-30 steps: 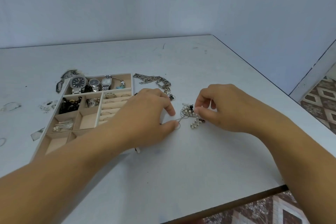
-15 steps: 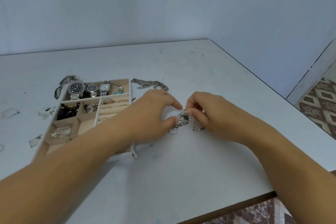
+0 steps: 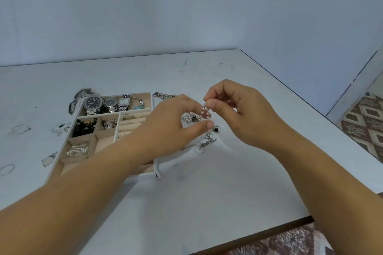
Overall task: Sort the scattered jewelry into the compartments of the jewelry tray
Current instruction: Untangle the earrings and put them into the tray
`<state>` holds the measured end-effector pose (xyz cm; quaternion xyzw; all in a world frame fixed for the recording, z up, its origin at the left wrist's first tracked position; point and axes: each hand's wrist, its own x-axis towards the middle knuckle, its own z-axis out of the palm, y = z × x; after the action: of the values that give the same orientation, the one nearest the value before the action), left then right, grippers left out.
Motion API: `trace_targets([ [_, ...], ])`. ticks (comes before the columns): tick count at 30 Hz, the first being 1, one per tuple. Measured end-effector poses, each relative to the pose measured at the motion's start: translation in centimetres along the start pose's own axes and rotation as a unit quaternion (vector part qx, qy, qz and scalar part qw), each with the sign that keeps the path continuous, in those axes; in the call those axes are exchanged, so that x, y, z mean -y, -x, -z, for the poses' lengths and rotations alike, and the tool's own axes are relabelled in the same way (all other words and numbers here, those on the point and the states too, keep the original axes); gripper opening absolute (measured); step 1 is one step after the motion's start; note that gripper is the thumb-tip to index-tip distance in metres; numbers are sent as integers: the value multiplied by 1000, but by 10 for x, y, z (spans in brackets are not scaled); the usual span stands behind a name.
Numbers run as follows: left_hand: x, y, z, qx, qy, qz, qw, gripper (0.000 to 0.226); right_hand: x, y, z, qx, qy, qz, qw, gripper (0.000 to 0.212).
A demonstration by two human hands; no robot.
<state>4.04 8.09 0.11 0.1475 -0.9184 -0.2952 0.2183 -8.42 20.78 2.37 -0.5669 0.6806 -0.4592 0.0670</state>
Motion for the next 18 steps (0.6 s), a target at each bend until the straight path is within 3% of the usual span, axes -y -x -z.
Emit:
trace_targets([
  [5, 2, 2, 3, -10, 44, 24, 999, 17, 3, -3, -5, -15, 0, 14, 1000, 6],
  [9, 8, 6, 10, -13, -6, 24, 1000, 18, -6, -3, -7, -13, 57, 15, 998, 5],
  [14, 12, 10, 19, -9, -143, 14, 990, 23, -20, 0, -7, 70, 177, -5, 982, 6],
  [18, 11, 13, 21, -27, -184, 7, 983, 25, -19, 7, 1, 157, 235, -20, 959, 13],
])
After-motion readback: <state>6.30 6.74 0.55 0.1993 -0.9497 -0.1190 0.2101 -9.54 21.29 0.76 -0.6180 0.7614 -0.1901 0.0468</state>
